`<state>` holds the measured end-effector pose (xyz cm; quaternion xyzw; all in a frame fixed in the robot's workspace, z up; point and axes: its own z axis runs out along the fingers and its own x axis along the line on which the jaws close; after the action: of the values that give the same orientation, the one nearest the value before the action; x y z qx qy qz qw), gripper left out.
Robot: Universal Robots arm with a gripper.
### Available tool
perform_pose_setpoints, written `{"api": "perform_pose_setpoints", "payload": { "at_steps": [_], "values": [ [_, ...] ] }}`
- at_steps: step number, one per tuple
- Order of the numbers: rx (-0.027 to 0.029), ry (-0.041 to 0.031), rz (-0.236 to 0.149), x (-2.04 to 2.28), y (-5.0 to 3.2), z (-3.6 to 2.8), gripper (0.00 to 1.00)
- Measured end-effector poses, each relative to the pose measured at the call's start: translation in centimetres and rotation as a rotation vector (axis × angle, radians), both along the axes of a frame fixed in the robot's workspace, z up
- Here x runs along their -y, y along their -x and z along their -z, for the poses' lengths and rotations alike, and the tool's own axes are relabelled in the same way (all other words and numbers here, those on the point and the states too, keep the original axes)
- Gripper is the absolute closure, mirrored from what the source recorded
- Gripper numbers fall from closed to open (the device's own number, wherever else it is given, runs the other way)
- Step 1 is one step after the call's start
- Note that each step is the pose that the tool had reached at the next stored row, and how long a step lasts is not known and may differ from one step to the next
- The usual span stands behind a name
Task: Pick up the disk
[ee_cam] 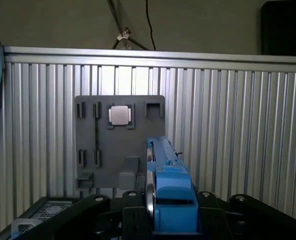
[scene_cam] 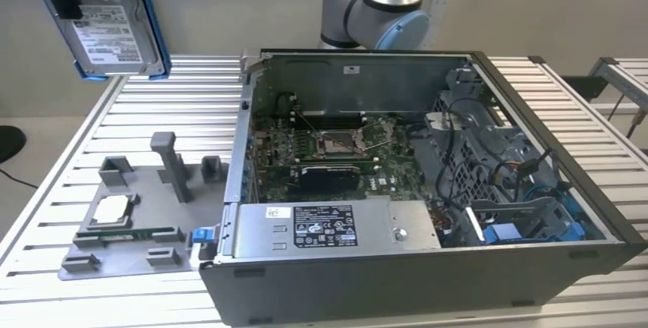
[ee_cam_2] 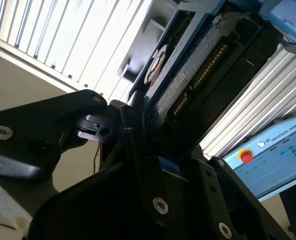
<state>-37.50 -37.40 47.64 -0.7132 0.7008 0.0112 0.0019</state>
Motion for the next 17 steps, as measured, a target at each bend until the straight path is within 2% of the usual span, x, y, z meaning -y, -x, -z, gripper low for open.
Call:
{"api": "perform_pose_setpoints", "payload": {
  "at_steps": [17],
  "values": [
    [-0.0029,0.0,0.0,0.0,-7.7,0.0,1.0]
  ]
}}
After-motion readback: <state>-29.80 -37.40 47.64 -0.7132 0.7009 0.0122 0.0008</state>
